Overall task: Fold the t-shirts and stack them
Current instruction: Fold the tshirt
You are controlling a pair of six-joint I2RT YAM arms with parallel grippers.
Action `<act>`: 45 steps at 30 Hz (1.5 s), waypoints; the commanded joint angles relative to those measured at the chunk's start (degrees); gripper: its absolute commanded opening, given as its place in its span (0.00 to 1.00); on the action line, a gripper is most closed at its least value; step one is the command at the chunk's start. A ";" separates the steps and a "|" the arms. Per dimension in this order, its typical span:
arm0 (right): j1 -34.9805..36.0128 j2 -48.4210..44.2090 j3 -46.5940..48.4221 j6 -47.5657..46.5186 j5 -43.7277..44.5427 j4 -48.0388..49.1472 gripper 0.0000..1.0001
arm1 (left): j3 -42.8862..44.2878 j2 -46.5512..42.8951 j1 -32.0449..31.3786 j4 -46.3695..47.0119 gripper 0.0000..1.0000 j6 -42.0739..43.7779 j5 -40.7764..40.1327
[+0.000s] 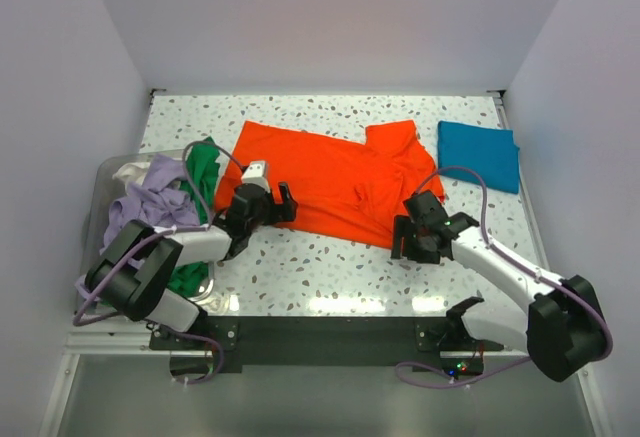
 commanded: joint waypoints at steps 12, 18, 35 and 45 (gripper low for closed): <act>-0.08 13.11 14.45 -5.05 -5.97 14.88 0.69 | 6.79 2.20 0.16 -0.70 1.00 4.08 -6.78; -0.26 23.04 15.25 -5.41 -4.65 18.76 0.69 | 2.77 4.25 0.16 5.36 1.00 2.24 -8.27; -0.35 6.39 -3.11 3.47 -0.87 9.45 0.72 | -12.63 -1.82 -3.70 9.24 1.00 -5.49 -9.07; -0.17 -8.39 -8.92 6.81 -3.15 1.71 0.72 | -18.52 -11.29 -10.82 1.15 1.00 -11.29 -12.40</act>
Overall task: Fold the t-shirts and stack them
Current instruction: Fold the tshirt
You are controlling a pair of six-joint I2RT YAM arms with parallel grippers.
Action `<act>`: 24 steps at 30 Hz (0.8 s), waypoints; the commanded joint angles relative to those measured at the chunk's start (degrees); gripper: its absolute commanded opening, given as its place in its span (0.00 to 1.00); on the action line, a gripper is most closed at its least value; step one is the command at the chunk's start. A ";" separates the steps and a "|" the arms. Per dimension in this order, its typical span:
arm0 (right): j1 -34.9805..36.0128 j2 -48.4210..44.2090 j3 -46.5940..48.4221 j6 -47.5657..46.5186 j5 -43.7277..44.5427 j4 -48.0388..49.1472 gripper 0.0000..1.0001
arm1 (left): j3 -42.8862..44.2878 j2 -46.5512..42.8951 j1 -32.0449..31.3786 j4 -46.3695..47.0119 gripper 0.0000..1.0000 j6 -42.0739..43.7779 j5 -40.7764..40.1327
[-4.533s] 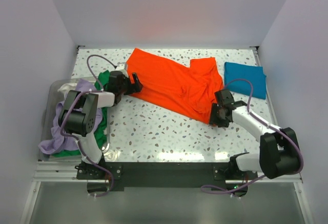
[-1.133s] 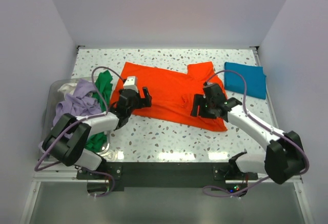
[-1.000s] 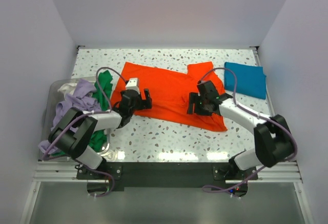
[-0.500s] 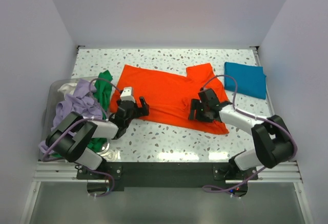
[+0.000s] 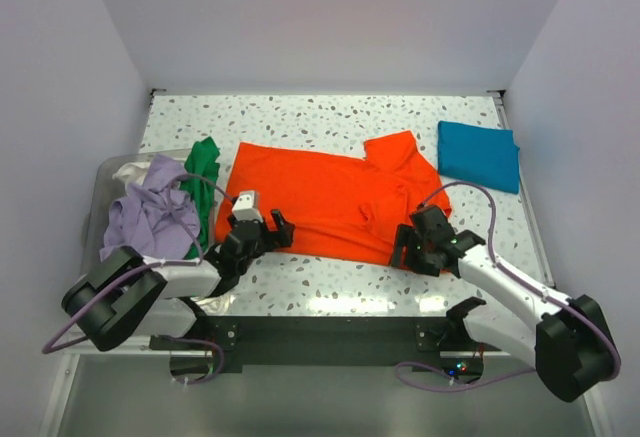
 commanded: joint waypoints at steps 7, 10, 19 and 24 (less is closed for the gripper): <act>-0.24 -5.87 9.11 -1.38 3.09 -9.20 0.73 | -2.26 -10.89 -2.96 -14.43 1.00 -2.23 -2.79; -0.15 -2.99 17.19 -4.10 4.67 -8.68 0.73 | 2.83 -11.60 -2.87 -15.94 1.00 2.07 -4.46; -3.57 21.53 45.75 -14.65 10.67 -3.76 0.71 | 21.90 -2.47 5.03 -17.69 1.00 14.99 -1.48; -10.42 37.85 58.83 -17.54 7.92 0.38 0.64 | 30.52 3.51 9.69 -19.80 1.00 18.70 -2.00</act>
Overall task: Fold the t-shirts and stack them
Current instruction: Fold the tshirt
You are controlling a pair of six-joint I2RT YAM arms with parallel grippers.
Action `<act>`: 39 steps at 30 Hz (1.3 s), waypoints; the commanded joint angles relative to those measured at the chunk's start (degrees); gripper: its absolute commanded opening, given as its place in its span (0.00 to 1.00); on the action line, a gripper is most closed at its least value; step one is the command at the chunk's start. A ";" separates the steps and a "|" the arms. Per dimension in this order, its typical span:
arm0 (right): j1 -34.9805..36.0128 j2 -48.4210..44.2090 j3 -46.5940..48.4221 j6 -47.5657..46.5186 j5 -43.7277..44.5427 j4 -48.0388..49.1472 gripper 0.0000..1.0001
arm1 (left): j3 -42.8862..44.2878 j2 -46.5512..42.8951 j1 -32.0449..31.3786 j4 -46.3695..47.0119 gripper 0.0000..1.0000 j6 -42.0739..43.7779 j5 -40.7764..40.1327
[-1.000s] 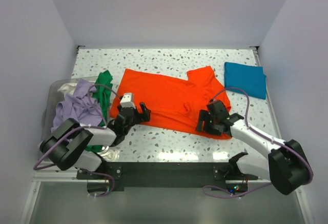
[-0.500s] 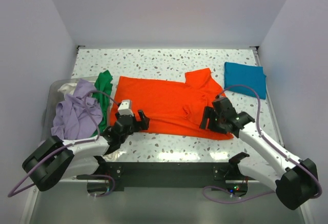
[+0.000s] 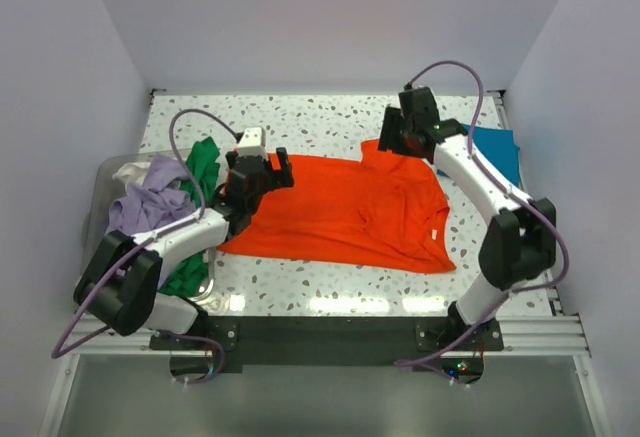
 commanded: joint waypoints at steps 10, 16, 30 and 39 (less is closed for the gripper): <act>-10.38 34.28 30.85 -7.15 2.96 -1.69 0.53 | 12.54 8.42 8.37 -5.53 1.00 7.99 3.13; -12.66 40.98 37.10 -7.94 2.43 -3.19 0.50 | 13.07 10.09 10.22 -5.18 1.00 7.99 5.59; -14.78 47.75 41.23 -8.02 -1.52 -2.84 0.46 | 13.42 11.41 11.27 -5.09 1.00 7.90 7.00; -15.48 50.04 42.20 -8.11 -2.84 -3.28 0.31 | 12.98 10.89 11.62 -5.53 1.00 7.90 6.65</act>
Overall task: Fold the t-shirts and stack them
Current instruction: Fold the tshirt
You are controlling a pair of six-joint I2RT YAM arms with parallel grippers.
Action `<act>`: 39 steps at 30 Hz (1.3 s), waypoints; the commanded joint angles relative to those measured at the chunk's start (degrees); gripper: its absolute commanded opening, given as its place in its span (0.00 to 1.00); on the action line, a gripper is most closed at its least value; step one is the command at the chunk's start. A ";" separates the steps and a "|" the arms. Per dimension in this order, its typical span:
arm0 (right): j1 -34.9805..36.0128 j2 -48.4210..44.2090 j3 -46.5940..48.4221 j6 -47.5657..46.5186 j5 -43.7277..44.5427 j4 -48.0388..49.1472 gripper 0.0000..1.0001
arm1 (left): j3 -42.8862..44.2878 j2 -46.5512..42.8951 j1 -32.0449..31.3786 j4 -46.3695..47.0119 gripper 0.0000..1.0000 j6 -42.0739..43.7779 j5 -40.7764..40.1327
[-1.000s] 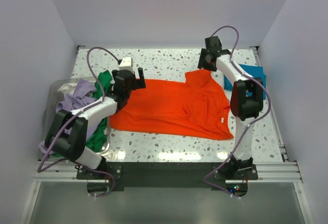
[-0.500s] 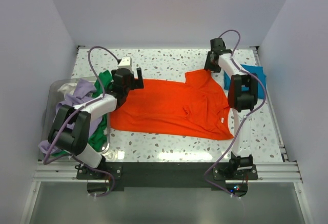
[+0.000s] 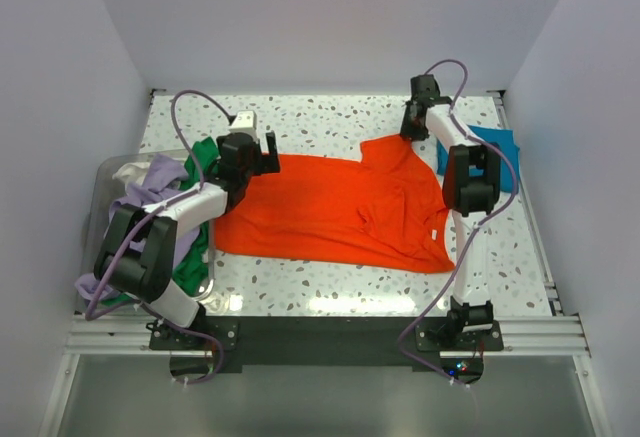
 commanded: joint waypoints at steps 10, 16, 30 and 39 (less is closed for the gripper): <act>-3.68 -4.12 -5.89 0.44 1.85 3.75 0.00 | 6.05 3.10 0.83 -2.94 1.00 2.75 -5.33; -5.80 -8.52 -9.50 0.27 1.59 5.16 0.00 | 9.65 7.41 0.83 -3.91 1.00 4.24 -8.49; -9.14 -12.48 -14.95 0.26 1.51 7.36 0.00 | 21.42 19.43 6.10 -5.67 0.84 5.91 -7.11; -9.14 -11.77 -14.96 0.88 -1.40 7.71 0.00 | 32.76 29.72 8.21 -7.51 0.62 6.09 -0.77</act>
